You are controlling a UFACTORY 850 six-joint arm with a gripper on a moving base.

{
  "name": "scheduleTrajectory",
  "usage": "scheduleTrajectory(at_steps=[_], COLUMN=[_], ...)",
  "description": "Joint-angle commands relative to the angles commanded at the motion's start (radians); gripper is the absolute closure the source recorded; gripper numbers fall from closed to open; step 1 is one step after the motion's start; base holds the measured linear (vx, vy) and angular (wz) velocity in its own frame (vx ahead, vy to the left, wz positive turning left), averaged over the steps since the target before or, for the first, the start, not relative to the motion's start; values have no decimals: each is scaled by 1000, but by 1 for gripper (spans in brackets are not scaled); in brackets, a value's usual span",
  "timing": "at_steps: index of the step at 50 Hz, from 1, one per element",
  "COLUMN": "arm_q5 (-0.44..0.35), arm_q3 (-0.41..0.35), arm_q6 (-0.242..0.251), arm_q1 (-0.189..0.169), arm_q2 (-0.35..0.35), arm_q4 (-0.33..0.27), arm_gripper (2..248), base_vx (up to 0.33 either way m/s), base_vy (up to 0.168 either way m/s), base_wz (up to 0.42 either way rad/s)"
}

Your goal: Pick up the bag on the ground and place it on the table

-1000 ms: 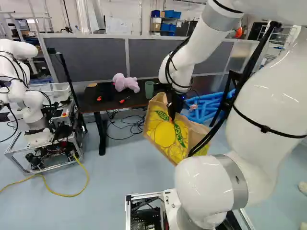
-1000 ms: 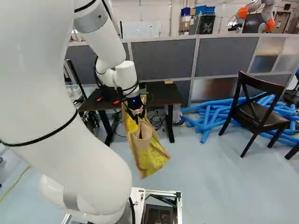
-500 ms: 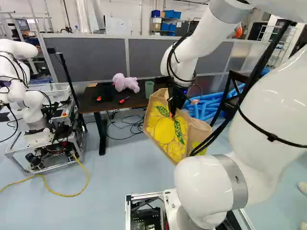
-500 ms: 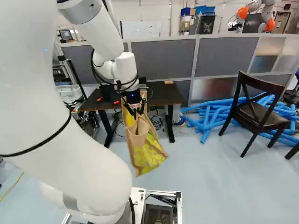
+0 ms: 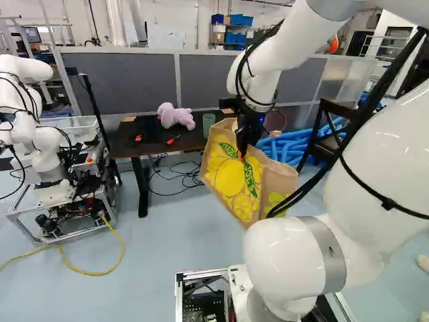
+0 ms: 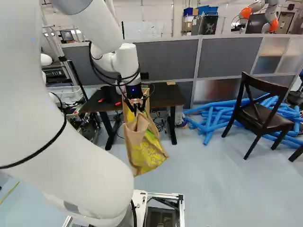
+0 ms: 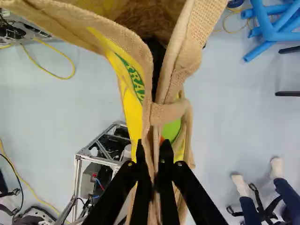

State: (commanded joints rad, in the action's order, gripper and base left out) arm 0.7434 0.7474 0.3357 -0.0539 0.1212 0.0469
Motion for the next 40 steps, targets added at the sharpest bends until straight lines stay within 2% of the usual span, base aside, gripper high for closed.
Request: scheduleTrajectory(at_steps=[40], arm_q5=[138], arm_q3=[82], arm_q6=[0], arm_q1=[-19], arm_q2=[61], arm_q4=[9], arm_gripper=[228], base_vx=[0], base_vy=[0], base_wz=[0])
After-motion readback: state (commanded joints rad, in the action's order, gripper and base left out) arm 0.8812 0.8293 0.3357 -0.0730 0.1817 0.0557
